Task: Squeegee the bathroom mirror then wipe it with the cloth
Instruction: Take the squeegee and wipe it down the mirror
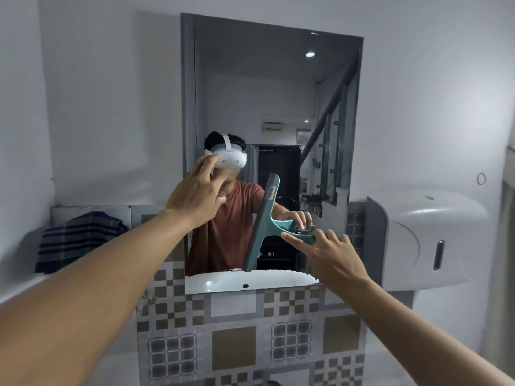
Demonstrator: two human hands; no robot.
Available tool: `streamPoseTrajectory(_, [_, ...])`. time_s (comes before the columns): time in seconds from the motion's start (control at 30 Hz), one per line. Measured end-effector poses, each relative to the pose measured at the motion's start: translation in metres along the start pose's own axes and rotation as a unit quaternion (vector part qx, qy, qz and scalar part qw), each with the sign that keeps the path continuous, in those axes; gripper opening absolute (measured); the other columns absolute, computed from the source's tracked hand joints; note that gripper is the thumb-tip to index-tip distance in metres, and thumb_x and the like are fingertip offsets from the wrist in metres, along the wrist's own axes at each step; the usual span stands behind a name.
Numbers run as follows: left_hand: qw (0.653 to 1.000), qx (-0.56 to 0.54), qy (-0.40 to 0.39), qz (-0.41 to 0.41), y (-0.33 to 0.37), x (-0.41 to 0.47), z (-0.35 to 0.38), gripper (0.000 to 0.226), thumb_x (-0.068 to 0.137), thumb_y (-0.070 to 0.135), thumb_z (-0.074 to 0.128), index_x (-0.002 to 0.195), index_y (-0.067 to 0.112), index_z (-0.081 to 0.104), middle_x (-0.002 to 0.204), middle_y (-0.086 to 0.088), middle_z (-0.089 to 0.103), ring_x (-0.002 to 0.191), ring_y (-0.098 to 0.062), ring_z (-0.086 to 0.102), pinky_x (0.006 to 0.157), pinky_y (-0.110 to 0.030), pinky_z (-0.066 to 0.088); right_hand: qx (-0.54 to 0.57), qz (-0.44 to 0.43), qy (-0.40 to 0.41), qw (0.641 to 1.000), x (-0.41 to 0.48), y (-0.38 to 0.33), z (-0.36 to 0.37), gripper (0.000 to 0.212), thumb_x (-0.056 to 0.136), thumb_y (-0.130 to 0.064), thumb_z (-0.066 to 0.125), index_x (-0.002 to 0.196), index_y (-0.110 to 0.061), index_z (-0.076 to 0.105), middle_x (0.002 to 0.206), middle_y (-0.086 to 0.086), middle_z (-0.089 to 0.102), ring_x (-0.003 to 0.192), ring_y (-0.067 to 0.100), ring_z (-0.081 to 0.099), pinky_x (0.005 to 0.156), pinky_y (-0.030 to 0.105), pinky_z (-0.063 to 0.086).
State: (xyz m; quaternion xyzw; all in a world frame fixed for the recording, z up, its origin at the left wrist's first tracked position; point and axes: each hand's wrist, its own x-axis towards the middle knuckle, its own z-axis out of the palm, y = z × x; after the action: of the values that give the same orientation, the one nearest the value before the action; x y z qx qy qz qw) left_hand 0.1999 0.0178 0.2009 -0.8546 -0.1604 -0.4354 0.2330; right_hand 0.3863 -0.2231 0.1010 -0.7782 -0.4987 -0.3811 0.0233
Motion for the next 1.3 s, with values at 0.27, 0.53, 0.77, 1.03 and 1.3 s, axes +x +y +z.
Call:
streamPoseTrajectory(0.27, [1.000,0.020,-0.012,-0.004,0.006,0.000,-0.006,0.069,0.078,0.028,0.083,0.136,0.002,0.056,0.147,-0.021,0.037,0.144,-0.037,0.030,0.111,-0.055,0.042,-0.024,0.017,-0.023,0.999,-0.013,0.029,-0.006,0.070,0.105,-0.015,0.038,0.157,-0.048,0.003,0.122,0.017,0.058,0.103,0.032,0.062,0.089,0.047,0.053])
streamPoseTrajectory(0.53, [0.999,0.034,-0.019,-0.004,0.007,0.001,-0.008,0.072,0.077,0.029,0.083,0.138,0.004,0.054,0.148,-0.020,0.035,0.143,-0.038,0.031,0.110,-0.056,0.044,0.008,0.057,-0.042,0.997,-0.024,0.032,0.003,0.080,0.101,-0.007,0.037,0.156,-0.050,-0.004,0.120,0.013,0.058,0.100,0.029,0.061,0.085,0.042,0.050])
streamPoseTrajectory(0.77, [0.999,0.029,-0.017,-0.008,0.009,0.000,-0.010,0.069,0.076,0.025,0.084,0.135,0.004,0.056,0.147,-0.020,0.038,0.140,-0.039,0.034,0.107,-0.056,0.047,0.070,0.093,-0.033,0.993,-0.029,0.035,0.017,0.083,0.100,-0.006,0.041,0.154,-0.052,-0.004,0.094,0.007,0.055,0.073,0.019,0.053,0.071,0.039,0.055])
streamPoseTrajectory(1.03, [1.000,0.020,-0.018,-0.011,0.010,0.000,-0.012,0.068,0.074,0.022,0.086,0.133,0.003,0.058,0.146,-0.021,0.040,0.139,-0.040,0.035,0.106,-0.059,0.047,0.092,0.145,-0.038,0.984,-0.034,0.038,0.023,0.078,0.102,-0.016,0.043,0.156,-0.047,-0.004,0.084,0.006,0.048,0.066,0.021,0.053,0.059,0.036,0.051])
streamPoseTrajectory(1.3, [1.000,0.022,-0.017,-0.015,0.011,0.000,-0.010,0.066,0.074,0.021,0.086,0.132,0.003,0.059,0.145,-0.022,0.040,0.139,-0.041,0.035,0.106,-0.060,0.047,0.167,0.225,-0.056,0.958,-0.051,0.015,0.036,0.085,0.099,-0.013,0.047,0.158,-0.043,-0.007,0.089,0.008,0.060,0.065,0.022,0.061,0.061,0.039,0.059])
